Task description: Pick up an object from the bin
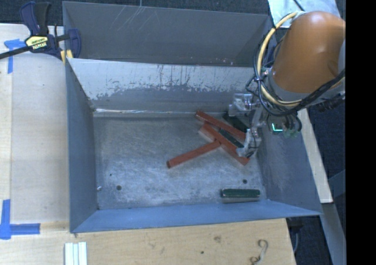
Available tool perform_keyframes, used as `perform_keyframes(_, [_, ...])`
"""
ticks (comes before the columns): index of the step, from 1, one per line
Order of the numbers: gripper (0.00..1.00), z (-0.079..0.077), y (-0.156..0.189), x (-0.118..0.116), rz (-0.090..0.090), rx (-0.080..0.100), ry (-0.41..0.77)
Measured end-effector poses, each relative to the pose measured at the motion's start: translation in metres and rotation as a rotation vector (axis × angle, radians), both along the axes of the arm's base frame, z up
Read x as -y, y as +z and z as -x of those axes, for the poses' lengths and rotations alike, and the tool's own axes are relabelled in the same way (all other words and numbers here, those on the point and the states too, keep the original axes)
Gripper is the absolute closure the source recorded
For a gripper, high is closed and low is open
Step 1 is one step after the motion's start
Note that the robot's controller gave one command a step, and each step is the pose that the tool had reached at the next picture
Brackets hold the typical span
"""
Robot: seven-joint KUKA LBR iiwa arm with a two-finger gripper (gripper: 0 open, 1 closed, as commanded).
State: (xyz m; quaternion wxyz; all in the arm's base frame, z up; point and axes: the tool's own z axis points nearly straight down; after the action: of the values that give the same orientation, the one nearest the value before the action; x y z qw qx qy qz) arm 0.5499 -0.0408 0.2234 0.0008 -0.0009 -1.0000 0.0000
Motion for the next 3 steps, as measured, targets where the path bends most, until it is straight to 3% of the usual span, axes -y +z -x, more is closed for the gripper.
perform_keyframes(1, [0.00,-0.005,-0.153,0.059,0.001,0.006,0.008])
perform_keyframes(2, [0.00,-0.004,-0.152,0.034,0.000,0.003,0.357])
perform_keyframes(3, [1.00,-0.004,-0.151,0.034,0.000,0.004,0.356])
